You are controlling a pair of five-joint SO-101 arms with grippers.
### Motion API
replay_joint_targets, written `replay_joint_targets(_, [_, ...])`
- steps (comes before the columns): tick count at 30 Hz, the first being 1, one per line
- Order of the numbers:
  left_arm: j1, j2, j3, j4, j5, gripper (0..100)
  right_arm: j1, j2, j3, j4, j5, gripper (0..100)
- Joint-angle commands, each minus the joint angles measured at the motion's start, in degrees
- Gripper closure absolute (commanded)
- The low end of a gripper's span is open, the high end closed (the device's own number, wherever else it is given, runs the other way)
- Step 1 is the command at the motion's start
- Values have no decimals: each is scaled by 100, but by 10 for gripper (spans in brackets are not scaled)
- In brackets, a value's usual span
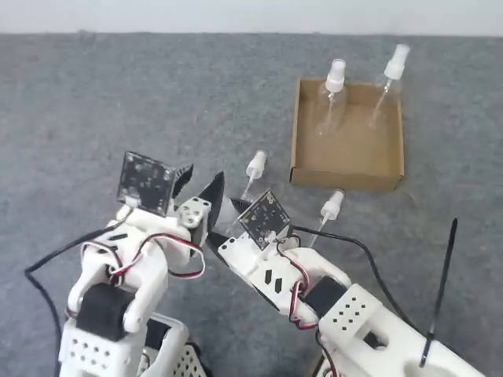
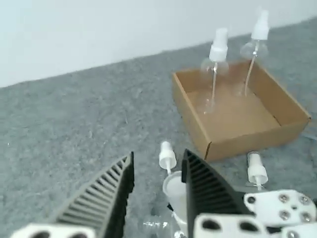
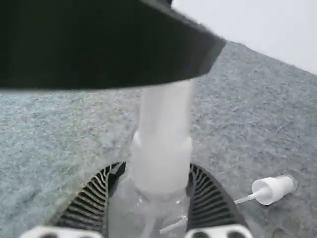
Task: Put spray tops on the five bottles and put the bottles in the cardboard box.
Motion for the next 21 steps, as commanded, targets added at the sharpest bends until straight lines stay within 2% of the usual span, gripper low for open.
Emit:
replay_joint_targets(1, [97,-44,84,149,-70,882,75,-163,-141,-101,-53,992])
replay_joint_targets(5, [53,-97,-233,70,-299,880,75,-198,-193,259,-53,992])
replay_joint_targets(10, [-475,-62,-699,62,-378,879,84,-189,-202,382,-44,992])
replay_joint_targets(14, [-703,-62,-673,97,-378,879,251,-145,-316,576,-44,992])
replay_joint_targets(21, [-712,-105,-286,70,-387,879,286,-136,-387,866,-53,992])
